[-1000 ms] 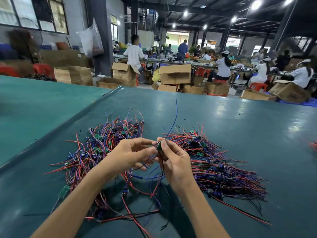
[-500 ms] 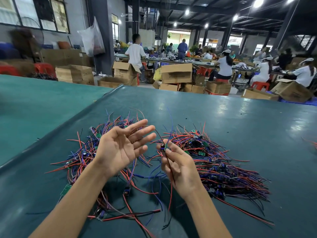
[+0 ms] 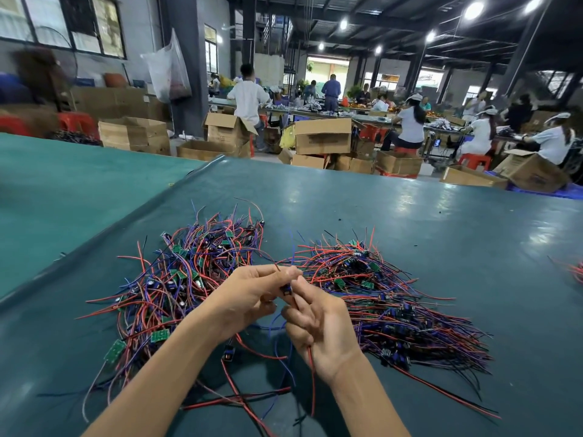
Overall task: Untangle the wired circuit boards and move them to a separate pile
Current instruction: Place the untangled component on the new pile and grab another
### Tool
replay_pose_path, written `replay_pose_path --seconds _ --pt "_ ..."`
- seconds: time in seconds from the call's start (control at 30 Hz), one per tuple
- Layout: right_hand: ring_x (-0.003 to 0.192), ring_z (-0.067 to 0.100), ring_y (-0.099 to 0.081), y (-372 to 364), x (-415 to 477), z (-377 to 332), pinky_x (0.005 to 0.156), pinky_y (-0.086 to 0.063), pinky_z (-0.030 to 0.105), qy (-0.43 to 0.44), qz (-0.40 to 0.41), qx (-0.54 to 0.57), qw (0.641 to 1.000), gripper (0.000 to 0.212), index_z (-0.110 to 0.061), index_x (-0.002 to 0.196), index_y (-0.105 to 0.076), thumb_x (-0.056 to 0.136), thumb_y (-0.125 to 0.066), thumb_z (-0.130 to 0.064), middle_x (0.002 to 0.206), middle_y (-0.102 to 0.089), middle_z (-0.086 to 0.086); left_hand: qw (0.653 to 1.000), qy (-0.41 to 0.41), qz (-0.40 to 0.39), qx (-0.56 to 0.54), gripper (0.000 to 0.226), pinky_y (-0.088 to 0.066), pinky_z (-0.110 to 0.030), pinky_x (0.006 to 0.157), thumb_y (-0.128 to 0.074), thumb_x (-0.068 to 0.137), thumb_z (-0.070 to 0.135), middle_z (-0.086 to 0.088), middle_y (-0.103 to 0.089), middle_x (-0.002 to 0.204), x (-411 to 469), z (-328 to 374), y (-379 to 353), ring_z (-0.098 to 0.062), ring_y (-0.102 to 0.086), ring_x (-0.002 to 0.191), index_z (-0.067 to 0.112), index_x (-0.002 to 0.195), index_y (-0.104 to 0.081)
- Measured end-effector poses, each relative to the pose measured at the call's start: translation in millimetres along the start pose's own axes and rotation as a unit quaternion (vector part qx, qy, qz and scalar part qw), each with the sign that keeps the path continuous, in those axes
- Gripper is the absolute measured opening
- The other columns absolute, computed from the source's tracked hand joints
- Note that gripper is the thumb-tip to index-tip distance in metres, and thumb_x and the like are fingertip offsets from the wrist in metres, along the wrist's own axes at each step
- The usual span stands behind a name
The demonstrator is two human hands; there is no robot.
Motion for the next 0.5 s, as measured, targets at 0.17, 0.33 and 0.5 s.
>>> replay_pose_path --seconds 0.17,0.33,0.5 --pt "0.043 0.005 -0.034 -2 -1 -1 0.035 -0.024 0.016 0.038 0.024 -0.137 0.99 0.032 -0.014 0.104 -0.061 0.079 -0.079 -0.025 0.074 -0.057 -0.003 0.999 0.003 0.032 -0.025 0.025 -0.04 -0.014 0.046 -0.085 0.072 0.032 0.004 -0.055 0.063 5 5 11 -0.005 -0.045 0.046 0.02 0.072 -0.063" --pt "0.051 0.011 -0.044 -1 -4 -6 0.041 -0.02 0.02 0.048 0.021 -0.155 0.986 0.017 -0.017 0.107 -0.063 0.092 -0.062 -0.026 0.093 -0.058 0.007 0.999 0.026 -0.029 0.017 0.022 -0.039 -0.012 0.047 -0.082 0.078 0.027 -0.005 -0.071 0.08 -3 4 8 -0.005 -0.062 0.06 0.011 0.093 -0.077" --pt "0.058 0.019 -0.055 -8 -4 -4 0.043 -0.032 0.025 0.055 0.002 -0.184 0.981 0.019 -0.009 0.106 -0.061 0.1 -0.048 -0.022 0.094 -0.069 0.014 0.999 0.004 -0.004 0.033 0.023 -0.054 -0.021 0.07 -0.083 0.071 0.032 -0.009 -0.071 0.082 2 4 17 -0.013 -0.068 0.07 0.012 0.081 -0.079"
Point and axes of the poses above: each hand's wrist, its own x-axis towards the middle knuckle, its own y-axis out of the back of the hand, z = x × y, the point moved 10 cm from there along x, towards the middle knuckle
